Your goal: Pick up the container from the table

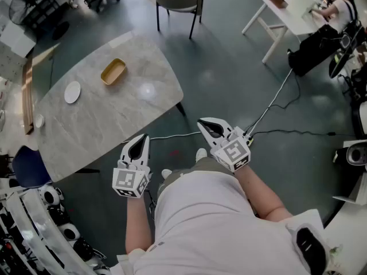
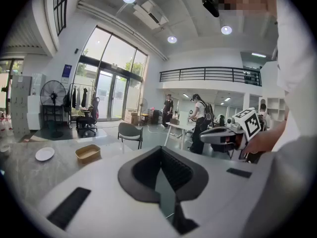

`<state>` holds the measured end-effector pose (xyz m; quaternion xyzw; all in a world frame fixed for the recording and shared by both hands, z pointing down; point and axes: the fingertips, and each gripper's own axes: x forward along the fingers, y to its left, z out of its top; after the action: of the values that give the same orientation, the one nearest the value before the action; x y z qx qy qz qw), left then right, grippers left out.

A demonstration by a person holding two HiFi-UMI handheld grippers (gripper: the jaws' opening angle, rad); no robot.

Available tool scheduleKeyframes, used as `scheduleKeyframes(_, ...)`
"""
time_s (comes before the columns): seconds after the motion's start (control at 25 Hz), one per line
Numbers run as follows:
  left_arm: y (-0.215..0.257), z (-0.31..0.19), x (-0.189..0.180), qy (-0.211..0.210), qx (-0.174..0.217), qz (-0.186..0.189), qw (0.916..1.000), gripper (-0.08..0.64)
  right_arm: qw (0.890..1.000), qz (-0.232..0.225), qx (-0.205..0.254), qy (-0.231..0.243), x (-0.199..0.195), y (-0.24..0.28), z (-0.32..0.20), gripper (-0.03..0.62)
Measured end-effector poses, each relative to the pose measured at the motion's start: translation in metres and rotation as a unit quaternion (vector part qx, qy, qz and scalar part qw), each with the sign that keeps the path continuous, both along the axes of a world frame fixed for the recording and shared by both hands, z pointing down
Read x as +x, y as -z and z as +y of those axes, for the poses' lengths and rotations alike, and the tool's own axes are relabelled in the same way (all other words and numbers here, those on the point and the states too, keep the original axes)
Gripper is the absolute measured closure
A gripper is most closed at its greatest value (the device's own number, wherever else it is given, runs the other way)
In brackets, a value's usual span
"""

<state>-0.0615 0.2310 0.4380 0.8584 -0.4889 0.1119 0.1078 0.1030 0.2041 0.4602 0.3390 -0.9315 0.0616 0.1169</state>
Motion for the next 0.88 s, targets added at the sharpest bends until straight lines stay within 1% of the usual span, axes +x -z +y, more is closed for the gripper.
scheduleKeyframes(0.08, 0.004, -0.006, 0.018, 0.003, 0.005, -0.001, 1.0, 0.558, 1.0, 0.005, 0.011, 0.008, 0.015, 0.007, -0.005, 0.583)
scheduleKeyframes(0.16, 0.01, -0.013, 0.036, 0.006, 0.011, -0.003, 0.9999, 0.558, 1.0, 0.001, 0.019, 0.017, 0.031, 0.013, -0.009, 0.583)
scheduleKeyframes(0.28, 0.024, -0.027, 0.058, 0.011, 0.025, -0.004, 0.9996, 0.558, 0.999, -0.032, 0.028, 0.032, 0.049, 0.025, -0.016, 0.583)
scheduleKeyframes(0.4, 0.036, -0.043, 0.071, 0.017, 0.034, 0.0, 0.9993, 0.558, 0.997, -0.062, 0.038, 0.04, 0.063, 0.038, -0.028, 0.583)
scheduleKeyframes(0.52, 0.035, -0.057, 0.078, 0.012, 0.03, -0.006, 0.9995, 0.558, 0.995, -0.083, 0.043, 0.028, 0.072, 0.043, -0.042, 0.583)
scheduleKeyframes(0.64, 0.026, -0.075, 0.083, 0.007, 0.024, -0.014, 0.9996, 0.558, 0.994, -0.094, 0.041, 0.021, 0.08, 0.041, -0.061, 0.583)
scheduleKeyframes(0.76, 0.017, -0.098, 0.085, 0.002, 0.021, -0.01, 0.9997, 0.558, 0.995, -0.089, 0.043, 0.024, 0.081, 0.036, -0.08, 0.583)
scheduleKeyframes(0.88, 0.009, -0.127, 0.077, -0.007, 0.017, -0.013, 0.9997, 0.558, 0.996, -0.073, 0.038, 0.018, 0.07, 0.029, -0.107, 0.583)
